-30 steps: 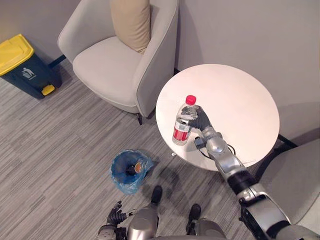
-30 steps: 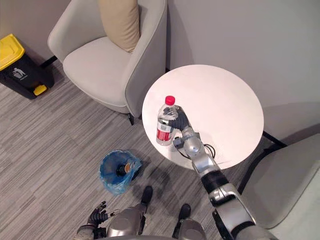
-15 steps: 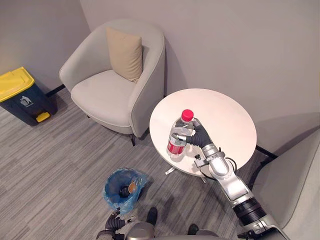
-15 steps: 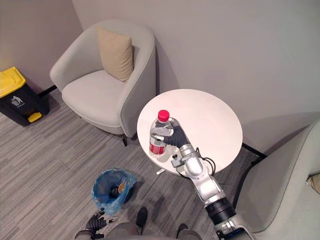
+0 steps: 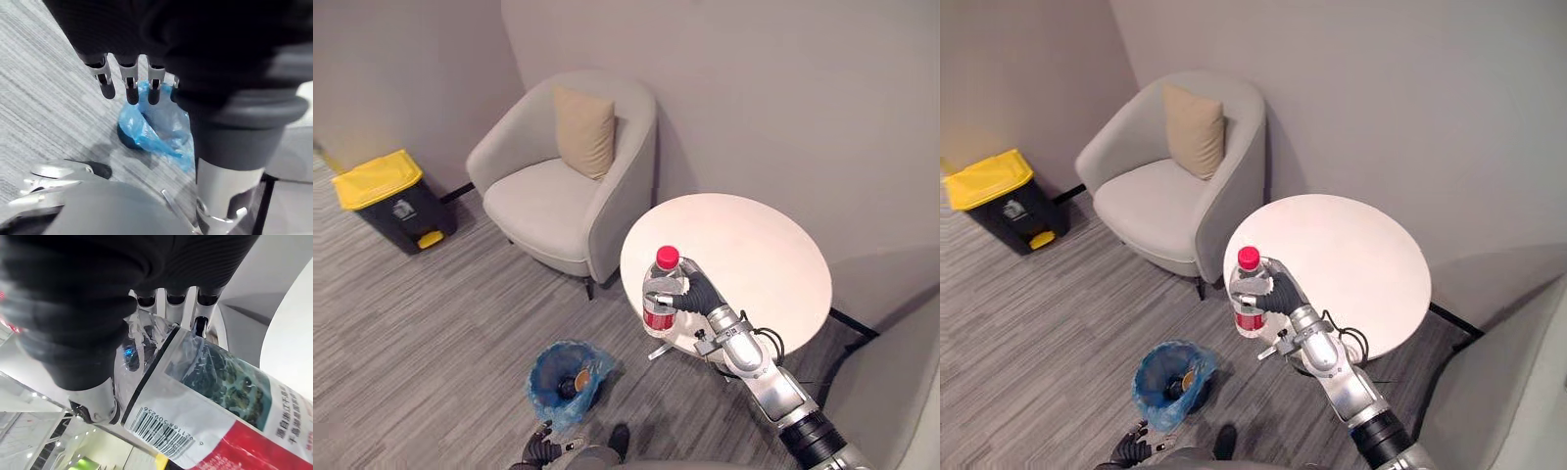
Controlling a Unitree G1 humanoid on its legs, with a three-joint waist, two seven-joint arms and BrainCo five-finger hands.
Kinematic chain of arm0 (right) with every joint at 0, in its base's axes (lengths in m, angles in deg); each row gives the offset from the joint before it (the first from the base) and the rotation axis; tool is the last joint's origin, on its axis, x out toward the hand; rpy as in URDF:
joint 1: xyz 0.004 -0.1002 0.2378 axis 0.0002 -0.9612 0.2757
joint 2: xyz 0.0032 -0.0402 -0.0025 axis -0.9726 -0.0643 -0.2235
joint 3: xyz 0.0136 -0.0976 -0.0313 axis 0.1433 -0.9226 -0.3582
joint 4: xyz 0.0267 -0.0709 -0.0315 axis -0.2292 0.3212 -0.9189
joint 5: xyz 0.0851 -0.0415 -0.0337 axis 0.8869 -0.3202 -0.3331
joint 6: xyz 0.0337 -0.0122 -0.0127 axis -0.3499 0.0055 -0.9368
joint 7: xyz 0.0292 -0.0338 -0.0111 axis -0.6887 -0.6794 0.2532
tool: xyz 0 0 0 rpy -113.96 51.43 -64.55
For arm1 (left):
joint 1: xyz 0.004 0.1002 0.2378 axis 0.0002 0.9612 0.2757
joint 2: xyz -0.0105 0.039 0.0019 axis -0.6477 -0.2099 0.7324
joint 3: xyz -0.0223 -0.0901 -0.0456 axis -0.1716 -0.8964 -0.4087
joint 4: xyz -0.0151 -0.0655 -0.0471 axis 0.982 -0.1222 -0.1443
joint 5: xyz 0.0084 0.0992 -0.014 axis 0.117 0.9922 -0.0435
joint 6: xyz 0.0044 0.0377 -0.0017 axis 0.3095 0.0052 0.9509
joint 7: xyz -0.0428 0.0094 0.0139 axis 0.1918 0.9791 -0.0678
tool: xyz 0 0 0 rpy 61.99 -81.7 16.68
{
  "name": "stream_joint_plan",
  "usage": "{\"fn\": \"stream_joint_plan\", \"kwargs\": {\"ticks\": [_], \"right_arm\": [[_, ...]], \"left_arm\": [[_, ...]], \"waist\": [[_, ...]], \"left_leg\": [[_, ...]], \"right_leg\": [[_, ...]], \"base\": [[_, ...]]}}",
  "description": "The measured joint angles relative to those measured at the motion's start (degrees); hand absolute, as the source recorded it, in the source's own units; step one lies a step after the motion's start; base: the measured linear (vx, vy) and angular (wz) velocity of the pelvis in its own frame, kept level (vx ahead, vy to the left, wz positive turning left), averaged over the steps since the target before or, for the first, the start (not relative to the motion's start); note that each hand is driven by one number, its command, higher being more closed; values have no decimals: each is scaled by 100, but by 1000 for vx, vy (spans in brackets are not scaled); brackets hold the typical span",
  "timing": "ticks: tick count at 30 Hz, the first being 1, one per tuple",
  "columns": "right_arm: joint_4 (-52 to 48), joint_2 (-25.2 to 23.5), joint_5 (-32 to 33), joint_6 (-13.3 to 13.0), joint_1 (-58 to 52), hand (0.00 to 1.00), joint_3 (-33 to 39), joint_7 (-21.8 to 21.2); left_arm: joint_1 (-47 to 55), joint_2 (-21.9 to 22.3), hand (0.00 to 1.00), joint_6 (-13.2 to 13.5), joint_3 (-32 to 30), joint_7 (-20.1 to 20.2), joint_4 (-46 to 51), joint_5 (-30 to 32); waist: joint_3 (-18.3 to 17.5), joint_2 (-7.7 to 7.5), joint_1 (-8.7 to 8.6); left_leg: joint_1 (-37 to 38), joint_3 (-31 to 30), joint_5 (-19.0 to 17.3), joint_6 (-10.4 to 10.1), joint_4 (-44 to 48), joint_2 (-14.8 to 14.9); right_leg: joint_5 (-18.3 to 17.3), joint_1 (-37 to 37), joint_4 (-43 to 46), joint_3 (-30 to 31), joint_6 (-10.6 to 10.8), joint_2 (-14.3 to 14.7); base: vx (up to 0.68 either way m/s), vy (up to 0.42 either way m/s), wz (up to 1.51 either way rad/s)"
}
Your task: Gather rubbish on tea table into small bin, then transfer packed bag to large trash can.
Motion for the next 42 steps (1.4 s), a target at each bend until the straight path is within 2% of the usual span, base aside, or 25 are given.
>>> {"fn": "stream_joint_plan", "kwargs": {"ticks": [1,3,4,6,7,9,10,11,12,14,16,18,19,20,21,22,23,26,27,28,29,30,32,37,42], "right_arm": [[-3,27,-29,1,-2,100,0,37],[-4,96,-65,5,-1,100,26,121],[-5,122,-113,6,-1,100,117,210],[-4,138,-118,18,-2,100,310,248],[-11,138,-120,18,1,100,346,251],[-58,5,-123,11,29,100,573,367],[-57,-8,-124,12,29,100,615,382],[-25,5,-179,22,21,100,741,429],[30,-57,-221,67,15,100,861,463],[36,-104,-223,98,11,100,918,468],[37,-181,-236,111,26,100,893,468],[70,-300,-301,132,23,100,851,459],[83,-419,-364,145,7,100,833,453],[94,-449,-389,144,-10,100,831,453],[107,-445,-409,144,-29,100,830,452],[147,-429,-425,144,-43,100,833,452],[176,-435,-430,144,-45,100,831,452],[179,-428,-429,141,-57,100,844,453],[179,-427,-428,139,-75,100,853,454],[179,-434,-428,139,-128,100,873,455],[180,-432,-428,138,-166,100,874,454],[189,-367,-429,153,-233,100,912,452],[174,-350,-428,147,-231,100,923,447],[174,-315,-416,147,-355,100,1092,443],[174,-319,-317,147,-417,100,1118,387]], "left_arm": [[-15,16,0,4,-3,-11,-1,10],[-120,51,0,14,-3,-11,0,22],[-133,63,0,24,3,-11,1,34],[-128,123,0,22,10,-19,17,60],[-126,117,0,23,8,-23,30,94],[-151,-4,0,14,24,-22,17,217],[-151,-12,0,15,24,-22,18,222],[-168,1,0,11,24,-35,14,239],[-156,-61,0,8,59,-41,13,294],[-201,-100,0,4,87,-41,12,320],[-208,-128,0,6,94,-44,18,318],[-205,-153,0,6,100,-45,23,315],[-208,-209,0,3,119,-45,70,317],[-208,-237,0,-4,126,-45,124,316],[-219,-240,0,-4,149,-46,200,315],[-247,-312,0,8,225,-45,289,314],[-245,-319,0,9,224,-45,295,311],[-260,-312,0,10,241,-48,296,309],[-262,-307,0,11,240,-45,295,309],[-274,-337,0,16,241,-42,296,310],[-285,-382,0,16,242,-42,288,311],[-319,-314,0,21,239,-51,281,311],[-251,-233,0,22,215,-55,291,313],[-178,-229,0,12,58,-38,220,315],[-177,-217,0,7,50,-37,213,315]], "waist": [[21,39,-4],[47,17,22],[35,85,2],[22,233,-6],[8,221,-11],[5,43,-78],[14,25,-108],[14,59,-165],[58,-25,-185],[101,-96,-166],[128,-170,-154],[156,-211,-159],[200,-279,-190],[210,-297,-229],[213,-325,-313],[223,-365,-324],[224,-363,-314],[218,-376,-330],[200,-414,-338],[169,-492,-327],[155,-557,-335],[141,-415,-319],[94,-276,-306],[95,-280,-312],[88,-279,-316]], "left_leg": [[-157,706,-135,207,141,164],[-329,1758,-277,438,443,402],[-558,2572,-402,654,1009,706],[-714,2942,-406,663,1316,862],[-697,2954,-411,667,1267,813],[-511,3585,-421,647,907,709],[-516,3621,-409,636,892,702],[-522,3500,-81,352,783,635],[-421,3379,-32,372,609,440],[-354,3320,-91,444,549,280],[-324,3323,-308,519,652,47],[-312,3276,-464,566,745,-52],[-286,3158,-607,665,868,-114],[-267,3016,-656,678,905,-121],[-253,2820,-666,678,914,-123],[-193,2600,-666,674,882,-122],[-166,2532,-674,661,871,-127],[-69,2206,-668,568,869,-140],[-74,2117,-674,541,955,-146],[-135,1982,-733,458,1142,-222],[-164,1902,-814,420,1283,-319],[-185,1742,-881,373,1389,-256],[-267,1652,-893,363,1398,-136],[-140,1511,-956,217,1383,112],[-27,1397,-964,199,1335,116]], "right_leg": [[14,18,1,-238,-13,-31],[20,17,5,-470,-23,-168],[-17,26,63,-703,-8,-211],[-221,25,395,-839,92,-251],[-236,24,424,-869,107,-299],[-168,39,273,-1120,223,-558],[-158,37,276,-1170,242,-584],[-168,63,333,-1262,292,-574],[-162,153,345,-1314,326,-708],[-192,209,452,-1311,369,-887],[-388,18,1155,-1156,486,-1327],[-456,-268,1922,-898,311,-1621],[-408,-617,2734,-377,-66,-1779],[-556,-807,3073,71,-148,-1725],[-800,-931,3232,518,-63,-1504],[-1083,-1185,3264,1077,44,-1134],[-1117,-1308,3193,1239,44,-998],[-1118,-1632,2606,1560,38,-556],[-1008,-1665,2232,1685,66,-428],[-575,-1663,1686,1801,68,-361],[-43,-1650,1522,1862,90,-391],[-84,-1537,1465,1744,80,-353],[-38,-1455,1198,1622,21,-226],[139,-984,654,1459,-113,64],[143,-761,523,1347,-118,86]], "base": [[-67,-12,86],[-7,24,80],[42,53,75],[35,45,57],[18,65,41],[97,102,51],[126,90,61],[101,82,54],[89,77,55],[85,103,36],[99,142,21],[91,153,20],[96,147,39],[96,76,67],[115,51,95],[144,40,92],[125,18,72],[122,-32,62],[128,-89,64],[126,-113,80],[160,-180,81],[133,-156,54],[119,-141,22],[67,-95,6],[15,-19,11]]}}
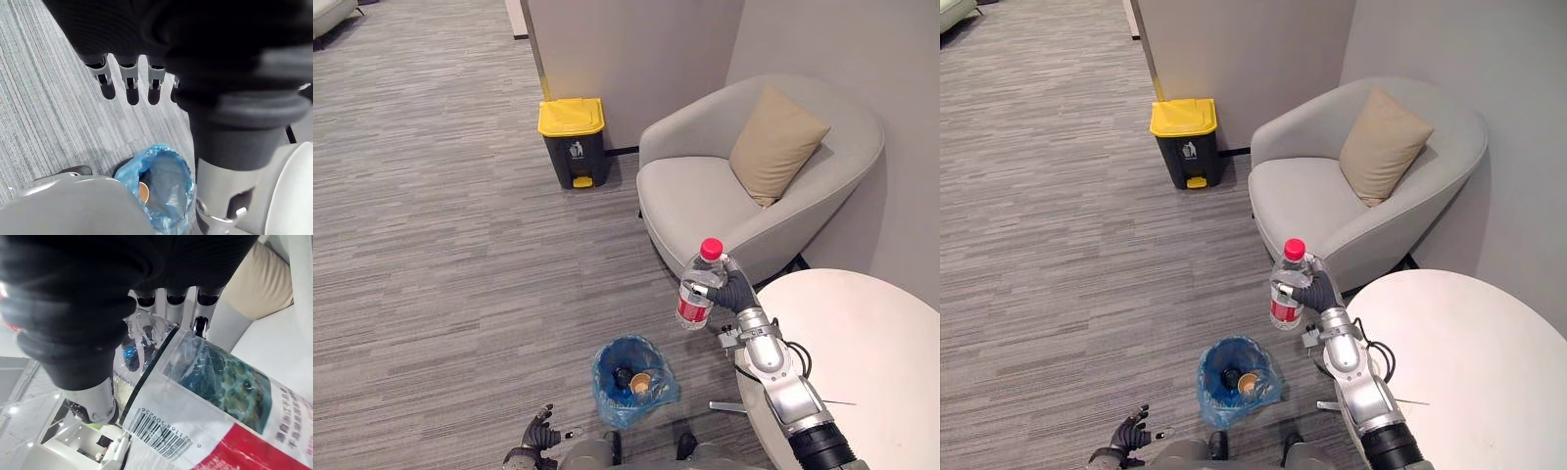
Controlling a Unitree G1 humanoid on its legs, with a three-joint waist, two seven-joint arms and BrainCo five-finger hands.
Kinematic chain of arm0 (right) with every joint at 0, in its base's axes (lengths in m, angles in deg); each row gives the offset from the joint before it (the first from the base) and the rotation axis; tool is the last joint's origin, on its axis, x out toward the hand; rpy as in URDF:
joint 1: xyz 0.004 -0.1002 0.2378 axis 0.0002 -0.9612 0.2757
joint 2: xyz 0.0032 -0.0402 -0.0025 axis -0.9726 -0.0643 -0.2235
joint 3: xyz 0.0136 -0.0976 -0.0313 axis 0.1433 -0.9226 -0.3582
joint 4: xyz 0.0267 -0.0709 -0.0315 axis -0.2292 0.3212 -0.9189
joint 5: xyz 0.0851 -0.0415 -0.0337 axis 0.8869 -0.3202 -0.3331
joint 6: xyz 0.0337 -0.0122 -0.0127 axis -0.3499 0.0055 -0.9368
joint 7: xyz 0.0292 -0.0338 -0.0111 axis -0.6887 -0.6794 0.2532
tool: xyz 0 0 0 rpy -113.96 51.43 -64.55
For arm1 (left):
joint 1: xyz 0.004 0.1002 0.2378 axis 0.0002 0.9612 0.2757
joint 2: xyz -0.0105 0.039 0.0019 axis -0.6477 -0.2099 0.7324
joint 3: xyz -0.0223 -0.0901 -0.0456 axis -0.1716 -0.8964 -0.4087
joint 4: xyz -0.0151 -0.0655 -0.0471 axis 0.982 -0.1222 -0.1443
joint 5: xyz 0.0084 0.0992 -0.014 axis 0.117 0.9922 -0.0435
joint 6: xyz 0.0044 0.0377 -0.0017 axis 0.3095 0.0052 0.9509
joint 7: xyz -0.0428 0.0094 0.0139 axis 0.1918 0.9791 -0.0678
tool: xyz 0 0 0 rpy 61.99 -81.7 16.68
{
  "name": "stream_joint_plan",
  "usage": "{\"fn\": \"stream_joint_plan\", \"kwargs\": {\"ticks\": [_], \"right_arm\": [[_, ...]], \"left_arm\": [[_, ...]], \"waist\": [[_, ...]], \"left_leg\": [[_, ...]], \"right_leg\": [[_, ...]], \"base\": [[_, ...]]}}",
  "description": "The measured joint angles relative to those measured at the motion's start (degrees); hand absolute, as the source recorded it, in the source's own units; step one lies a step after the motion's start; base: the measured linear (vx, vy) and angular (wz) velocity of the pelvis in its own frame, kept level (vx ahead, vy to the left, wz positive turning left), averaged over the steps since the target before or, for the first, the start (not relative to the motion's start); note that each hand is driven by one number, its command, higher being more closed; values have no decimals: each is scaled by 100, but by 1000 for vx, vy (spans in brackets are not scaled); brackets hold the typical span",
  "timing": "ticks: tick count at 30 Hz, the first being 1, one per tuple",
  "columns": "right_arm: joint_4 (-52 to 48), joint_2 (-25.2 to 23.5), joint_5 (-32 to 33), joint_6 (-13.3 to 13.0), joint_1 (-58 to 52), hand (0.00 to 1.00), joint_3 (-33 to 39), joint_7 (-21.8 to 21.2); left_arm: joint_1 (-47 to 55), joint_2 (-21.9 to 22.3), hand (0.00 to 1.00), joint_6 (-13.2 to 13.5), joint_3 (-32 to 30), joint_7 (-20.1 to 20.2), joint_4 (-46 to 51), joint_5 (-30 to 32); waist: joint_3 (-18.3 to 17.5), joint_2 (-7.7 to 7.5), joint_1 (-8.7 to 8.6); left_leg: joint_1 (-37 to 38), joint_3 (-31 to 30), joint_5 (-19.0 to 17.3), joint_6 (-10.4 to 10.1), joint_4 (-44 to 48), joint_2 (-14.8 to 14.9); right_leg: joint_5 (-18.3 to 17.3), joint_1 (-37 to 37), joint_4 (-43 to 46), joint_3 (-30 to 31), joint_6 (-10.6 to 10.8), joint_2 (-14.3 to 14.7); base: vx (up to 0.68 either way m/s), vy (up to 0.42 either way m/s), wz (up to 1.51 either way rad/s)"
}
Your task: Gather rubbish on tea table into small bin, then transfer packed bag to large trash can.
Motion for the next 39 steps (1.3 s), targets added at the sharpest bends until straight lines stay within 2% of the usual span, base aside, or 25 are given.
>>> {"fn": "stream_joint_plan", "kwargs": {"ticks": [7,10,11,14,16,17,19,20,25,28,31,33,36,39], "right_arm": [[162,10,287,-21,10,100,-489,-203],[707,26,354,-38,375,100,-887,-236],[987,71,353,-27,699,100,-1027,-264],[1323,203,347,-3,1278,100,-1288,-279],[1499,222,333,42,1800,100,-1396,-260],[1510,221,333,45,1839,100,-1396,-257],[1599,221,305,108,2210,100,-1406,-157],[1601,276,259,119,2358,100,-1395,-132],[1598,282,99,177,2947,100,-1490,106],[1598,253,97,215,3313,100,-1593,177],[1605,266,98,239,3567,100,-1582,304],[1730,291,98,264,3903,100,-1505,353],[2087,308,100,338,4273,100,-1388,480],[2285,340,103,364,4456,100,-1307,571]], "left_arm": [[-7,-2,0,-4,0,2,-81,1],[-161,-1,0,-3,-1,-6,-80,-3],[-376,13,0,0,0,-18,-77,-8],[-755,17,0,5,-10,-90,-63,-54],[-961,16,0,6,-40,-142,-29,-140],[-973,17,0,6,-40,-144,-22,-148],[-1058,43,0,16,-48,-191,126,-288],[-1163,42,0,29,-50,-230,201,-318],[-1607,95,0,29,-123,-293,378,-441],[-1888,89,0,35,-410,-347,496,-464],[-2055,114,0,47,-626,-492,556,-567],[-2355,196,0,72,-800,-514,697,-680],[-2694,256,0,146,-872,-597,987,-690],[-2791,316,0,212,-903,-596,1181,-791]], "waist": [[2,14,14],[143,74,36],[342,142,57],[737,254,185],[1015,283,205],[1035,285,204],[1161,340,221],[1293,350,305],[1469,312,337],[1554,240,350],[1591,211,331],[1646,157,384],[1765,83,472],[1779,77,462]], "left_leg": [[-114,-158,35,-40,-18,-53],[-726,-238,-3,-33,487,-56],[-1153,-272,-36,-37,827,-65],[-1756,-273,-181,-48,1320,-86],[-2243,-11,-191,-34,1505,-27],[-2275,19,-190,-35,1502,-19],[-2771,331,-189,-44,1868,217],[-2958,393,-205,-23,2136,265],[-4003,461,-249,41,2772,295],[-4623,608,-246,41,2978,446],[-5120,639,-240,39,3106,461],[-5647,569,-231,31,3319,471],[-6079,565,-210,20,3487,501],[-6355,578,-87,54,3492,494]], "right_leg": [[-5,-31,-1,-167,3,-37],[-107,-578,483,-231,-53,-71],[-219,-987,898,-298,-84,-115],[-449,-1652,1645,-310,-112,-231],[-596,-2247,2082,-308,-127,-396],[-596,-2290,2102,-305,-127,-405],[-651,-2824,2478,-306,-141,-478],[-747,-3031,2788,-273,-137,-522],[-890,-4116,3568,-205,-158,-678],[-895,-4745,3829,-215,-169,-723],[-919,-5239,4047,-253,-209,-811],[-948,-5727,4283,-304,-256,-858],[-974,-6163,4497,-302,-293,-890],[-1000,-6447,4582,-324,-304,-939]], "base": [[-29,0,14],[-125,8,20],[-152,8,29],[-266,27,19],[-252,-3,22],[-188,-15,24],[-186,-23,11],[-154,-23,1],[-140,-8,7],[-122,-50,12],[-93,-45,25],[-72,-24,17],[-51,-26,9],[3,-12,12]]}}
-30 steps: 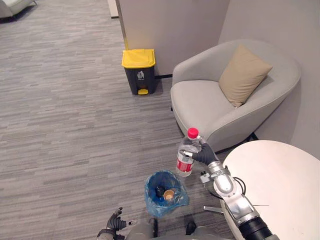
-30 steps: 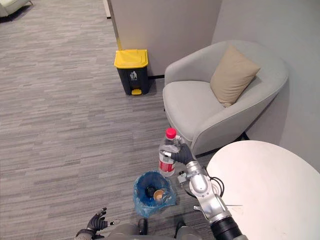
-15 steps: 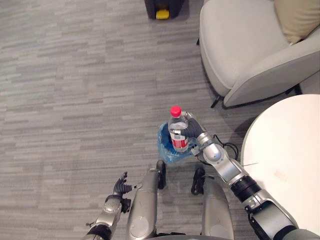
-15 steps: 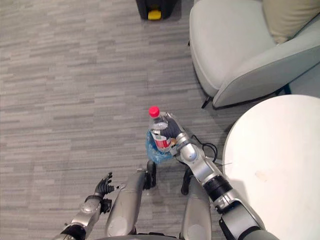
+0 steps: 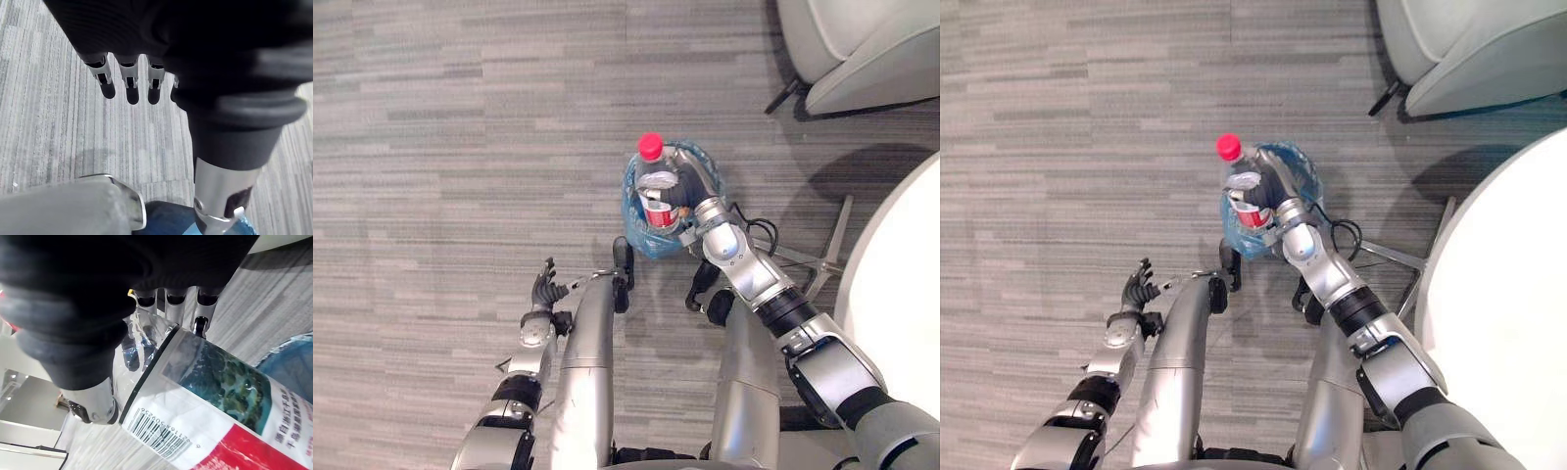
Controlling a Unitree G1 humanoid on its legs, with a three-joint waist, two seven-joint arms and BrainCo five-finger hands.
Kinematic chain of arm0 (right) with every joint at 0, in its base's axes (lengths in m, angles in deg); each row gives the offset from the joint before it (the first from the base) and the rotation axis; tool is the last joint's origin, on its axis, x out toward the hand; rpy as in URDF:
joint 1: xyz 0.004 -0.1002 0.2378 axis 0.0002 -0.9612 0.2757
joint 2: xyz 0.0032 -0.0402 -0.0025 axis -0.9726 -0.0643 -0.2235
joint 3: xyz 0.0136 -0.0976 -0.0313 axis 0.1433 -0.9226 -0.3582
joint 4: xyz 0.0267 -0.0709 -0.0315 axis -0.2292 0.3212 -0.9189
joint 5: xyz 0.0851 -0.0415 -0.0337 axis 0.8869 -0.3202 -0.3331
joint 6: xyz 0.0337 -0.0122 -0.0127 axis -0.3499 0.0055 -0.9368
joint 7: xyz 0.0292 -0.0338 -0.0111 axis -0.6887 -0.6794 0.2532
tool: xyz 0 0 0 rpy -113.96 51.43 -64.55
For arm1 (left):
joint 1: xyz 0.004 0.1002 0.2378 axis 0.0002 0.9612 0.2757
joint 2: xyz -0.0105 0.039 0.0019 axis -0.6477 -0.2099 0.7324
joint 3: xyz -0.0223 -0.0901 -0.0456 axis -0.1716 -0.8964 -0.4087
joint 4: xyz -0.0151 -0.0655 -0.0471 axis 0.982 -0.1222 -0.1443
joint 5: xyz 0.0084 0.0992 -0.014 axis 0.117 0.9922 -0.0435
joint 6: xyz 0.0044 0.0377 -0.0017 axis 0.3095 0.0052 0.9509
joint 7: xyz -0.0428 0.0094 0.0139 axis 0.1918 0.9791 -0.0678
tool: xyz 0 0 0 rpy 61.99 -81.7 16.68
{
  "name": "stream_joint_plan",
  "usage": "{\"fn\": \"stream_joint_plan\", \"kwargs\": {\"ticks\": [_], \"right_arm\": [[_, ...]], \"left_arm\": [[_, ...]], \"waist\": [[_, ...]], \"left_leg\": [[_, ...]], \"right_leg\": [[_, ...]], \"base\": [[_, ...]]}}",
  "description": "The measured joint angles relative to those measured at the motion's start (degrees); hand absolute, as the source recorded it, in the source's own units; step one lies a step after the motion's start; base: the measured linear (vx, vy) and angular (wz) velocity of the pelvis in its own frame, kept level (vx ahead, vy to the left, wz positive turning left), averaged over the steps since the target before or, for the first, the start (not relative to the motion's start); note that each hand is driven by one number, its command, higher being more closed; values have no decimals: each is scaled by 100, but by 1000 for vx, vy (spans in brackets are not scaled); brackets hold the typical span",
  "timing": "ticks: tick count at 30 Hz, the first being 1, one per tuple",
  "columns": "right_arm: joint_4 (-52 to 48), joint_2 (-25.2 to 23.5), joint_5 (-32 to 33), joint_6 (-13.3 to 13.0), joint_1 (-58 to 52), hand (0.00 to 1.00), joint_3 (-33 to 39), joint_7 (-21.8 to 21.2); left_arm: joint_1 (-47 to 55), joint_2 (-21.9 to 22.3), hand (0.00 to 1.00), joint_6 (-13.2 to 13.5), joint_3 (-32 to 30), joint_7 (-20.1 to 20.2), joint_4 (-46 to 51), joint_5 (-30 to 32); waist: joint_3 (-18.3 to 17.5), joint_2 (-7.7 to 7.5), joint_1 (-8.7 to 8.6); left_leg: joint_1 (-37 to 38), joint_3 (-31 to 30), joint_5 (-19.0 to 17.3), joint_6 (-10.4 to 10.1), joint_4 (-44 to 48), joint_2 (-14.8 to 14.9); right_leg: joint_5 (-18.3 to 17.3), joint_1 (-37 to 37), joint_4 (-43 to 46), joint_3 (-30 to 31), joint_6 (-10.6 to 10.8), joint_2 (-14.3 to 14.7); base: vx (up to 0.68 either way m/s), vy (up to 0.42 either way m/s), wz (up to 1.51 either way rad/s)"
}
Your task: Gather rubbish on tea table into small bin, then transfer packed bag to large trash can.
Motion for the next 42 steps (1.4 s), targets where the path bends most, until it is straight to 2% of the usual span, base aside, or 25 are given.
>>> {"fn": "stream_joint_plan", "kwargs": {"ticks": [3,11,12,17,26,36,42], "right_arm": [[242,72,4,18,147,100,119,76],[718,232,8,23,373,100,309,186],[755,230,8,24,372,0,312,186],[933,116,9,21,361,0,315,166],[1103,-379,4,12,244,0,385,152],[1045,-591,-11,11,-221,0,421,129],[607,-681,-427,3,-479,0,342,145]], "left_arm": [[-62,137,0,38,33,4,135,-69],[-99,138,0,50,58,0,176,-139],[-100,139,0,50,58,0,176,-139],[-107,146,0,49,58,0,175,-137],[-158,131,0,49,9,-10,168,-130],[-161,176,0,37,-67,-36,50,-118],[-161,225,0,33,-195,-40,6,-110]], "waist": [[2,-4,6],[3,-6,0],[3,-6,-5],[3,-6,-11],[2,-9,-52],[-4,-19,-142],[-6,-91,-154]], "left_leg": [[-141,-3,37,0,0,-31],[-259,-31,33,0,-6,-22],[-262,-38,31,1,-6,-21],[-269,-49,29,-1,16,3],[-353,-72,39,-16,76,54],[-106,-90,84,-81,-51,71],[82,-135,146,-169,-256,137]], "right_leg": [[-44,-164,76,6,-22,-35],[-155,-288,131,-24,-34,-34],[-172,-288,137,-32,-39,-34],[-191,-291,172,-47,-44,-23],[-201,-381,232,-51,-43,21],[-186,-152,127,-61,-68,77],[-165,40,-64,-147,-91,177]], "base": [[16,-12,8],[-1,-10,3],[-14,-18,4],[-6,-3,-1],[-43,-12,-2],[-25,-8,-1],[-16,-19,-2]]}}
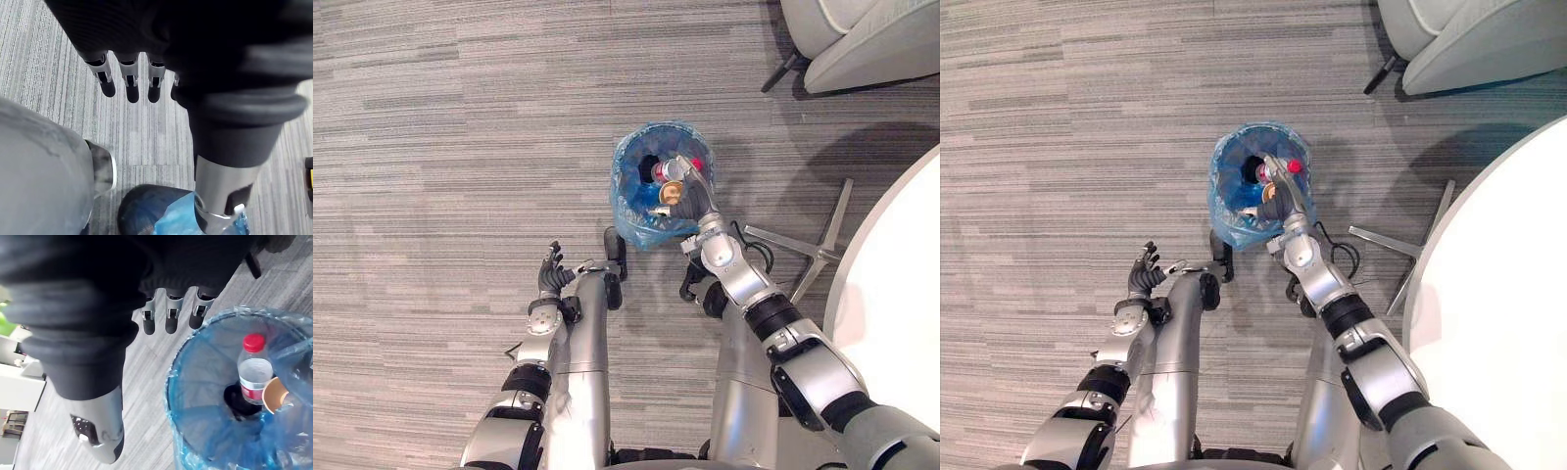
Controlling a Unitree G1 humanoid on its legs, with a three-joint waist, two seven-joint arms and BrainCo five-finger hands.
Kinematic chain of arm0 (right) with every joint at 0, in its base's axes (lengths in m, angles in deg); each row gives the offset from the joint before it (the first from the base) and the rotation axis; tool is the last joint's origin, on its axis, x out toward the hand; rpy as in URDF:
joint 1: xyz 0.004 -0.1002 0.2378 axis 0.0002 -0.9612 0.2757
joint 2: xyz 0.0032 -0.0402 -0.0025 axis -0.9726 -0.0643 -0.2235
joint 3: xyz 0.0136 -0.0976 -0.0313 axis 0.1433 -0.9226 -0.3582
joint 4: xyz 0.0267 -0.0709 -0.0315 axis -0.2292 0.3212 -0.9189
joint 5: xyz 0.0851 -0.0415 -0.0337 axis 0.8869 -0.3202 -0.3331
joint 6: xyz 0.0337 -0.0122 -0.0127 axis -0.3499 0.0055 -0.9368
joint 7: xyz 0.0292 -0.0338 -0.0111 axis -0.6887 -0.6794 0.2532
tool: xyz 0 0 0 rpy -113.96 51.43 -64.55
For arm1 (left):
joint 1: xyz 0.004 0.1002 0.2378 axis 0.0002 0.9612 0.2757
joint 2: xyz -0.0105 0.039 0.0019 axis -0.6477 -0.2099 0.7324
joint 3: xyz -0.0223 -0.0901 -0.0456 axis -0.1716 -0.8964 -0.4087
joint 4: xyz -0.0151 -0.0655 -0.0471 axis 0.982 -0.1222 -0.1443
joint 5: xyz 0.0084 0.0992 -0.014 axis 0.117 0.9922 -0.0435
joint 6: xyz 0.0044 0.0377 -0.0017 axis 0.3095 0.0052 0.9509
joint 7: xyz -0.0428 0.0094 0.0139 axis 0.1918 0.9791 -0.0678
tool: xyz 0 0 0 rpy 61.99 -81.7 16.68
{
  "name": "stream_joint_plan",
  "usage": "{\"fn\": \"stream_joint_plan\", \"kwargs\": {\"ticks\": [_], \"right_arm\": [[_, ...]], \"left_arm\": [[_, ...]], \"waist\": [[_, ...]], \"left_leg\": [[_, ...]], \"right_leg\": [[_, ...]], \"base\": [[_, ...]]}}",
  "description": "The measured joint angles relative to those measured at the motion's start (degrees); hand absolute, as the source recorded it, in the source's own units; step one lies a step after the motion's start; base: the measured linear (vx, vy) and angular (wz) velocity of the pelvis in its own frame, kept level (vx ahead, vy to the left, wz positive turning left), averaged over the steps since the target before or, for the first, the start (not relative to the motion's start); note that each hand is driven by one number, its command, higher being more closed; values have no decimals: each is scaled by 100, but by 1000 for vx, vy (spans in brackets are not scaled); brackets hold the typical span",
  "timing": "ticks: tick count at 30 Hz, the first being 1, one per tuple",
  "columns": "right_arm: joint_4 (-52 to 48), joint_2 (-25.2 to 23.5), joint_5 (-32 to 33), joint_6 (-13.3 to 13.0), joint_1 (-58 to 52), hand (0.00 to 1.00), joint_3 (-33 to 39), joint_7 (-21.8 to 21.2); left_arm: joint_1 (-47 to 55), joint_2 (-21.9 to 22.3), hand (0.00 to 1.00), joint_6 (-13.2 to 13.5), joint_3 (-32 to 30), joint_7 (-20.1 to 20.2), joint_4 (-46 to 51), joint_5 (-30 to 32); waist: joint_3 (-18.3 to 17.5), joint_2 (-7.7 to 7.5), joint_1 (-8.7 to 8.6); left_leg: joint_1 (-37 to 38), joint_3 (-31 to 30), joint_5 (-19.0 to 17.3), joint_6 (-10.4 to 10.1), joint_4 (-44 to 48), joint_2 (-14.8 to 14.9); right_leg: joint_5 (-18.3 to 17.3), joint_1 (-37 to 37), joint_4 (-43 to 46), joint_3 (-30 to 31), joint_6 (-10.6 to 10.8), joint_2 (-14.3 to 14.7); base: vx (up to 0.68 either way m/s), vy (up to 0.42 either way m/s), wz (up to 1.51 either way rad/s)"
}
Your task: Gather rubbish on tea table into small bin, then transfer packed bag to large trash can.
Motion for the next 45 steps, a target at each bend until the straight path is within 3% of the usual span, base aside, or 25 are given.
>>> {"fn": "stream_joint_plan", "kwargs": {"ticks": [3,9,14,28,29,45], "right_arm": [[-186,10,-306,-1,-38,0,-81,3],[-156,18,-953,4,-55,0,-226,15],[511,0,-1500,136,138,0,-442,15],[1712,75,-1847,453,791,0,-566,-29],[1752,80,-1875,476,791,100,-566,-30],[2061,66,-1739,502,905,100,-537,-149]], "left_arm": [[-3,21,0,7,-45,-13,0,5],[-19,41,0,24,-74,-86,-14,22],[-162,41,0,83,-72,-103,-53,23],[-466,-87,0,265,-43,-119,19,-2],[-468,-98,0,266,-43,-119,19,-5],[-561,-104,0,234,-8,-116,16,-13]], "waist": [[3,-78,2],[5,-81,-4],[6,-84,17],[12,-94,26],[12,-94,33],[5,-84,159]], "left_leg": [[51,-5,103,-33,-167,0],[44,-80,111,-62,-202,18],[-127,-183,184,-120,-330,6],[-823,-355,263,-170,-160,-69],[-862,-360,267,-177,-161,-82],[-1042,-489,292,-216,-103,-87]], "right_leg": [[41,17,-86,-25,-69,24],[39,31,-131,-64,-67,81],[33,-84,-176,-207,-68,72],[-139,-765,218,-312,-129,-47],[-154,-811,251,-322,-138,-70],[-284,-971,444,-396,-160,-76]], "base": [[-13,-35,3],[-23,-16,0],[-43,-14,12],[-38,-18,9],[-43,-9,12],[-30,-11,4]]}}
